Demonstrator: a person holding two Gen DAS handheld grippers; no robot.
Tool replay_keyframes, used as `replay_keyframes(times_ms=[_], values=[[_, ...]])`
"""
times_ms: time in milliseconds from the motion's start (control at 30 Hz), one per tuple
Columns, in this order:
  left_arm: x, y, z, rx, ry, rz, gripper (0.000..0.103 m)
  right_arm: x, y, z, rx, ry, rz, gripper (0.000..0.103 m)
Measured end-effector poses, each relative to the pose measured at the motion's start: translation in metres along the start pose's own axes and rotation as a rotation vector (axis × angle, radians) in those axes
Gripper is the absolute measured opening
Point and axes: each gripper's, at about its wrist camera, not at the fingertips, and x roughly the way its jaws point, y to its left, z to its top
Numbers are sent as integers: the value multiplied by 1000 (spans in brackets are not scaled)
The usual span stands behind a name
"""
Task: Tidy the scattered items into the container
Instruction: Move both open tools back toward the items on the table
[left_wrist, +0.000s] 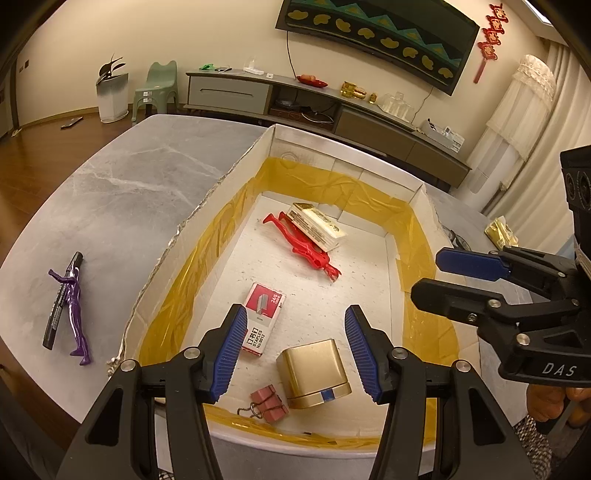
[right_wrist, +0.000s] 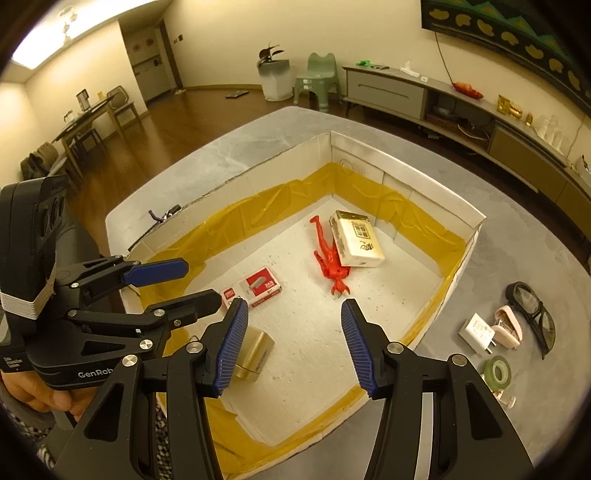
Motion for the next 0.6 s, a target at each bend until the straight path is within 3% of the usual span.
replay_keyframes(times_ms=[100, 400, 600], values=[[-3, -2, -2, -4, -2, -3, 57, -4, 0, -3, 1, -6, 6, 46], [-19, 5, -9, -33, -24, 2, 57, -13, -2, -8, 18, -23, 18, 41], [-27, -17, -13, 13, -28, -38, 57, -24, -11, -17, 67, -44, 58, 40]])
